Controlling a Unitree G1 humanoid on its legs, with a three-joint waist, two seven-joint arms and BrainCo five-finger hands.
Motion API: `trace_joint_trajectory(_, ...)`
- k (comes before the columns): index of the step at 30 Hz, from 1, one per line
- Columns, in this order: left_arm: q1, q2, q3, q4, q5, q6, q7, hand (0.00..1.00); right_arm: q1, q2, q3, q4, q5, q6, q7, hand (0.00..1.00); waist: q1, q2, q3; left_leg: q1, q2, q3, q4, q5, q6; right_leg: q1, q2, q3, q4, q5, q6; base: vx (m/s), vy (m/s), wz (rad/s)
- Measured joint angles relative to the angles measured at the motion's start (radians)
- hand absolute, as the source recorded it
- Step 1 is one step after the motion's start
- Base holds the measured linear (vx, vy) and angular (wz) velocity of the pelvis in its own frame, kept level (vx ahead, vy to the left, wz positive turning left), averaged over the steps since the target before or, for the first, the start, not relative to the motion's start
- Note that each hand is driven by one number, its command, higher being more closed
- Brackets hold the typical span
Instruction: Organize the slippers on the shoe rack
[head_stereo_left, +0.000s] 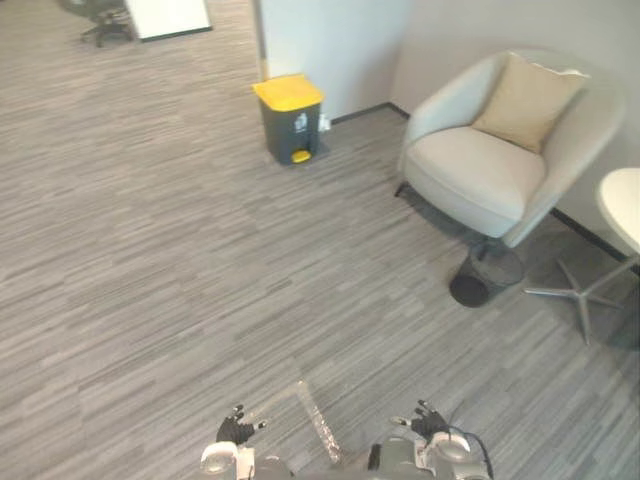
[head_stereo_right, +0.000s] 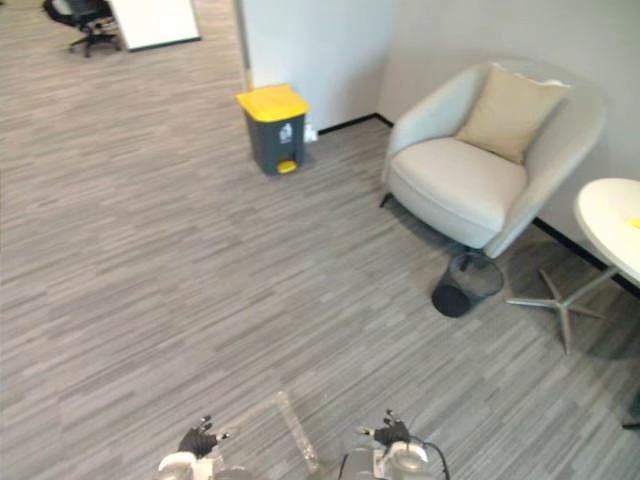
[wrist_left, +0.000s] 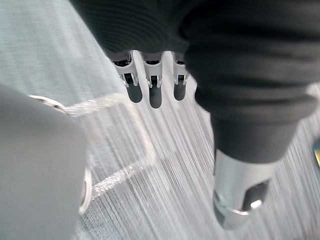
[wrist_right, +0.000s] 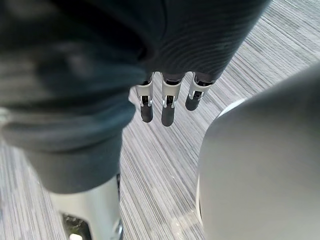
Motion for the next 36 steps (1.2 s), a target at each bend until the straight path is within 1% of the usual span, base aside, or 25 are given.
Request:
trace_joint_trajectory(1, -0.001, 0.002, -0.001, 0.000, 0.000, 0.000, -0.001, 0.00, 0.000, 0.001, 0.000, 0.000, -0.002, 0.000, 0.000, 0.00, 0.000, -0.005, -0.001, 0.000, -0.008, -0.002, 0.000, 0.000, -0.001, 0.002, 0.002, -0.018, -0.022, -0.005, -0.017, 0.18, -0.075, -0.77)
trace_joint_trajectory(2, -0.007, -0.012, -0.002, 0.006, 0.001, 0.002, -0.002, 0.00, -0.001, -0.012, -0.001, 0.003, -0.005, 0.001, 0.002, 0.00, 0.001, 0.023, -0.006, -0.002, 0.005, -0.020, -0.006, 0.000, -0.002, 0.023, 0.034, -0.008, -0.081, -0.001, -0.040, 0.17, -0.092, -0.78)
trace_joint_trajectory(3, -0.007, -0.029, -0.003, 0.009, 0.003, 0.004, -0.005, 0.00, -0.003, -0.026, -0.003, 0.000, -0.002, -0.005, 0.001, 0.00, -0.004, 0.050, -0.002, -0.001, 0.015, -0.025, -0.006, -0.002, -0.005, 0.031, 0.058, 0.004, -0.117, 0.004, -0.043, 0.16, -0.084, -0.74)
trace_joint_trajectory(5, -0.012, -0.035, -0.010, 0.018, 0.020, 0.007, -0.007, 0.00, -0.004, -0.030, -0.011, -0.001, 0.003, -0.010, 0.000, 0.00, -0.020, 0.071, 0.001, -0.003, 0.040, -0.050, 0.051, -0.013, -0.024, 0.074, 0.088, 0.002, -0.164, 0.006, -0.042, 0.15, -0.089, -0.21)
trace_joint_trajectory(6, -0.016, -0.036, -0.010, 0.022, 0.021, 0.007, -0.010, 0.00, 0.005, -0.033, -0.033, 0.002, 0.002, -0.009, 0.000, 0.00, -0.021, 0.073, 0.004, -0.019, 0.072, -0.068, 0.155, -0.025, -0.045, 0.124, 0.116, 0.004, -0.208, 0.006, -0.041, 0.13, -0.097, -0.03)
trace_joint_trajectory(7, -0.016, -0.039, -0.008, 0.019, 0.021, 0.007, -0.010, 0.00, 0.010, -0.033, -0.037, 0.002, 0.003, -0.009, -0.001, 0.00, -0.018, 0.073, 0.004, -0.033, 0.090, -0.072, 0.213, -0.027, -0.049, 0.138, 0.127, 0.009, -0.226, 0.005, -0.040, 0.07, -0.096, -0.18)
trace_joint_trajectory(9, -0.004, -0.054, 0.021, -0.029, 0.018, 0.002, -0.013, 0.00, 0.028, -0.032, -0.038, 0.000, 0.004, -0.009, -0.001, 0.00, 0.004, 0.083, 0.006, -0.154, 0.193, -0.094, 0.562, 0.034, -0.117, 0.196, 0.186, 0.065, -0.271, -0.004, -0.044, 0.08, -0.063, -0.61)
trace_joint_trajectory(10, -0.001, -0.055, 0.026, -0.032, 0.018, 0.000, -0.014, 0.00, 0.029, -0.033, -0.037, -0.001, 0.005, -0.009, -0.001, 0.00, 0.006, 0.078, 0.007, -0.173, 0.202, -0.100, 0.602, 0.033, -0.120, 0.196, 0.190, 0.084, -0.271, -0.008, -0.051, 0.19, 0.017, -1.14)
trace_joint_trajectory(12, 0.000, -0.056, 0.038, -0.031, 0.018, 0.004, -0.019, 0.00, 0.025, -0.034, -0.040, 0.000, 0.025, -0.008, -0.005, 0.00, 0.005, 0.084, 0.006, -0.218, 0.163, -0.171, 0.591, -0.071, -0.096, 0.202, 0.201, 0.198, -0.277, -0.003, -0.060, 0.23, 0.087, -1.41)
trace_joint_trajectory(13, 0.000, -0.056, 0.038, -0.032, 0.017, 0.003, -0.019, 0.00, 0.024, -0.034, -0.041, 0.002, 0.033, -0.008, -0.006, 0.00, 0.007, 0.081, 0.008, -0.221, 0.146, -0.184, 0.553, -0.089, -0.093, 0.208, 0.197, 0.223, -0.282, 0.007, -0.050, 0.22, 0.144, -1.43)
trace_joint_trajectory(14, 0.001, -0.056, 0.036, -0.034, 0.016, -0.001, -0.018, 0.00, 0.023, -0.032, -0.041, 0.004, 0.035, -0.005, -0.009, 0.00, 0.007, 0.075, 0.010, -0.232, 0.099, -0.253, 0.457, -0.106, -0.089, 0.218, 0.190, 0.281, -0.298, 0.015, -0.039, 0.14, 0.135, -1.15)
trace_joint_trajectory(15, 0.001, -0.055, 0.036, -0.034, 0.015, -0.002, -0.017, 0.00, 0.023, -0.032, -0.041, 0.004, 0.035, -0.005, -0.010, 0.00, 0.007, 0.075, 0.010, -0.235, 0.079, -0.290, 0.411, -0.105, -0.090, 0.222, 0.188, 0.301, -0.306, 0.019, -0.033, 0.19, 0.239, -1.69)
trace_joint_trajectory(16, 0.004, -0.054, 0.035, -0.035, 0.008, -0.002, -0.014, 0.00, 0.023, -0.034, -0.039, 0.008, 0.036, -0.005, -0.011, 0.00, 0.008, 0.078, 0.007, -0.225, 0.013, -0.470, 0.207, -0.081, -0.102, 0.217, 0.187, 0.384, -0.324, 0.026, -0.006, 0.14, 0.267, -1.50)
trace_joint_trajectory(17, 0.008, -0.060, 0.036, -0.034, 0.000, -0.003, -0.008, 0.00, 0.024, -0.039, -0.038, 0.008, 0.036, -0.006, -0.011, 0.00, 0.009, 0.087, 0.001, -0.225, 0.011, -0.513, 0.154, -0.003, -0.114, 0.209, 0.197, 0.419, -0.325, 0.025, 0.008, 0.15, 0.276, -1.48)
trace_joint_trajectory(18, 0.008, -0.062, 0.034, -0.032, -0.002, -0.003, -0.005, 0.00, 0.024, -0.037, -0.039, 0.007, 0.037, -0.006, -0.012, 0.00, 0.009, 0.085, 0.001, -0.217, 0.009, -0.500, 0.153, 0.003, -0.086, 0.209, 0.198, 0.439, -0.327, 0.025, 0.018, 0.19, 0.267, -0.92)
trace_joint_trajectory(20, 0.006, -0.036, 0.029, -0.028, -0.008, -0.003, 0.001, 0.00, 0.034, -0.019, -0.040, 0.003, 0.035, -0.009, -0.016, 0.00, 0.001, 0.046, -0.019, -0.201, -0.011, -0.426, 0.132, -0.001, -0.067, 0.210, 0.164, 0.479, -0.364, 0.050, 0.049, 0.23, 0.264, -0.83)
trace_joint_trajectory(23, 0.007, -0.010, 0.027, -0.005, -0.004, -0.001, 0.000, 0.00, 0.044, 0.006, -0.041, 0.013, 0.031, -0.005, -0.017, 0.00, 0.007, 0.008, -0.038, -0.162, -0.039, -0.341, 0.089, -0.004, -0.055, 0.197, 0.130, 0.539, -0.399, 0.075, 0.074, 0.16, 0.175, -0.73)
trace_joint_trajectory(24, 0.007, -0.009, 0.026, -0.001, -0.002, -0.002, 0.000, 0.00, 0.043, 0.007, -0.041, 0.018, 0.032, -0.006, -0.017, 0.00, 0.007, 0.006, -0.040, -0.156, -0.043, -0.329, 0.079, -0.004, -0.054, 0.192, 0.124, 0.543, -0.401, 0.078, 0.080, 0.18, 0.187, -0.74)
trace_joint_trajectory(28, -0.003, -0.011, 0.017, 0.012, 0.000, -0.001, -0.002, 0.00, 0.038, 0.002, -0.042, 0.024, 0.031, -0.008, -0.017, 0.00, 0.005, 0.006, -0.041, -0.132, -0.052, -0.276, 0.058, -0.002, -0.050, 0.156, 0.111, 0.531, -0.375, 0.089, 0.085, 0.07, 0.063, -0.53)
trace_joint_trajectory(29, -0.005, -0.019, 0.018, 0.012, 0.000, -0.001, -0.001, 0.00, 0.032, 0.001, -0.042, 0.018, 0.031, -0.007, -0.015, 0.00, 0.006, 0.021, -0.032, -0.125, -0.038, -0.246, 0.057, 0.000, -0.047, 0.127, 0.112, 0.438, -0.327, 0.095, 0.075, 0.03, 0.005, -0.62)
trace_joint_trajectory(30, -0.005, -0.022, 0.015, 0.012, 0.000, -0.001, -0.001, 0.00, 0.029, -0.008, -0.043, 0.007, 0.031, -0.006, -0.013, 0.00, 0.004, 0.029, -0.027, -0.115, -0.029, -0.217, 0.049, 0.007, -0.033, 0.107, 0.098, 0.295, -0.267, 0.079, 0.043, 0.01, -0.003, -0.51)
trace_joint_trajectory(31, -0.004, -0.022, 0.012, 0.012, 0.000, 0.000, 0.000, 0.00, 0.030, -0.010, -0.043, 0.003, 0.031, -0.006, -0.011, 0.00, 0.004, 0.030, -0.026, -0.103, -0.028, -0.209, 0.038, 0.007, -0.033, 0.102, 0.088, 0.239, -0.240, 0.061, 0.029, 0.01, -0.016, -0.35)
trace_joint_trajectory(32, -0.002, -0.021, 0.002, 0.011, -0.001, 0.000, 0.002, 0.00, 0.032, -0.010, -0.042, 0.003, 0.029, -0.005, -0.008, 0.00, 0.004, 0.031, -0.025, -0.068, -0.030, -0.198, 0.012, 0.004, -0.026, 0.106, 0.071, 0.122, -0.194, 0.025, 0.004, 0.02, -0.048, -0.23)
trace_joint_trajectory(34, -0.003, -0.024, -0.004, 0.011, -0.001, -0.001, 0.001, 0.00, 0.035, -0.013, -0.042, 0.009, 0.022, -0.003, -0.008, 0.00, 0.005, 0.030, -0.031, -0.035, -0.036, -0.204, -0.013, 0.002, -0.024, 0.129, 0.085, 0.103, -0.230, 0.020, 0.014, 0.03, -0.074, -0.21)
trace_joint_trajectory(36, -0.001, -0.034, -0.009, 0.010, 0.000, -0.001, 0.001, 0.00, 0.038, -0.027, -0.043, 0.010, 0.020, 0.000, -0.003, 0.00, 0.007, 0.053, -0.046, -0.041, -0.018, -0.210, -0.025, 0.005, -0.029, 0.153, 0.119, 0.116, -0.317, 0.057, 0.017, 0.02, -0.063, -0.21)
